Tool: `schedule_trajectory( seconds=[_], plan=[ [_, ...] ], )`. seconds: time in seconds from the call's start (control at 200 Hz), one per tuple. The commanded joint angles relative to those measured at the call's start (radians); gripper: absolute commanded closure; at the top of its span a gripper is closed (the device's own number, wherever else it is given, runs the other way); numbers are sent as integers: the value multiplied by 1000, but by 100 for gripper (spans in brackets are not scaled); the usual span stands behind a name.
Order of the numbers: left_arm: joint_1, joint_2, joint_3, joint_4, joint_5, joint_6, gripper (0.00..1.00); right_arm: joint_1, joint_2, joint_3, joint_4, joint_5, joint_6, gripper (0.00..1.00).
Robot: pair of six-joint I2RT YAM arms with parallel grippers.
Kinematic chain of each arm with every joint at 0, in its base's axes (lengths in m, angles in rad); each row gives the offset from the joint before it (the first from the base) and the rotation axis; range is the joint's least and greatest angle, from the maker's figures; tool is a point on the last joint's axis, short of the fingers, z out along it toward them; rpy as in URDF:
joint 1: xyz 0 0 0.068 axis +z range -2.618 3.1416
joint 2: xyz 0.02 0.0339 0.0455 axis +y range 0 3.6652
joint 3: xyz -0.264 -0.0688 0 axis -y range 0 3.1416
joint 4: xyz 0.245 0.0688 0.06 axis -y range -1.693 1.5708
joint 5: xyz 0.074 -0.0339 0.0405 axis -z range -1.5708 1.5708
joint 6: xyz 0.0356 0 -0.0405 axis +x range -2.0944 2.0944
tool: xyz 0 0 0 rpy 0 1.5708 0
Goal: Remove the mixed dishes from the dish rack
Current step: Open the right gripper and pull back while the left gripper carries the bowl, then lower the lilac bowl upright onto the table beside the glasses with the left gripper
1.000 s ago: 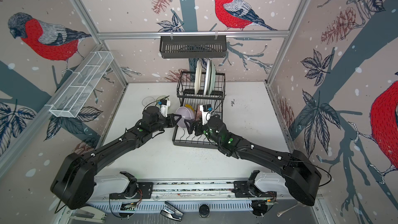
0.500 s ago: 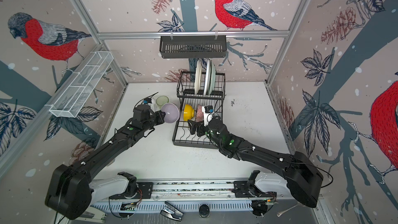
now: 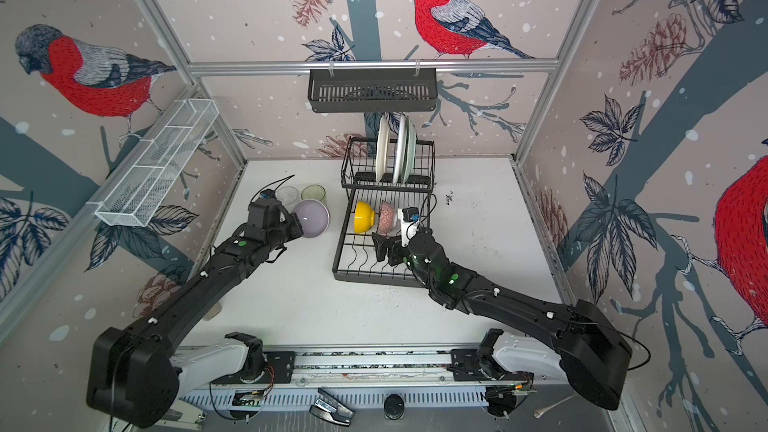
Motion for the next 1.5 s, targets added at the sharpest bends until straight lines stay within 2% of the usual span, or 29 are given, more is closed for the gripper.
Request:
schedule_trajectory(
  seconds=[0.0, 0.085, 0.26, 0.48, 0.625, 0.77, 0.865, 1.176, 1.321, 1.496],
  plan=[
    [17, 22, 15, -7, -8, -3, 100, -23, -24, -11, 16, -2, 12, 0],
    [43, 44, 4, -10, -1, -24, 100, -66, -45, -16, -5, -32, 42, 1],
    [81, 105, -11, -10, 38, -26, 100, -166, -111, -81, 48, -177, 99, 1],
    [99, 169, 6, -36, 35, -11, 100, -170, -118, -94, 41, -172, 106, 1],
    [146, 224, 45, -34, 56, -2, 100, -176, -91, -82, 50, -187, 119, 1],
    [172, 275, 89, -73, 31, 28, 100, -177, -66, -65, 33, -198, 121, 1],
    [186, 294, 87, -73, 60, 26, 100, -177, -63, -66, 35, -198, 122, 0],
    [192, 369, 131, -140, 58, 44, 100, -177, -48, -60, 22, -199, 119, 1],
    [191, 405, 163, -185, 22, 57, 100, -179, -38, -62, 33, -217, 125, 0],
    [192, 467, 193, -245, -13, 74, 95, -176, -20, -68, 34, -228, 136, 1]
  ],
)
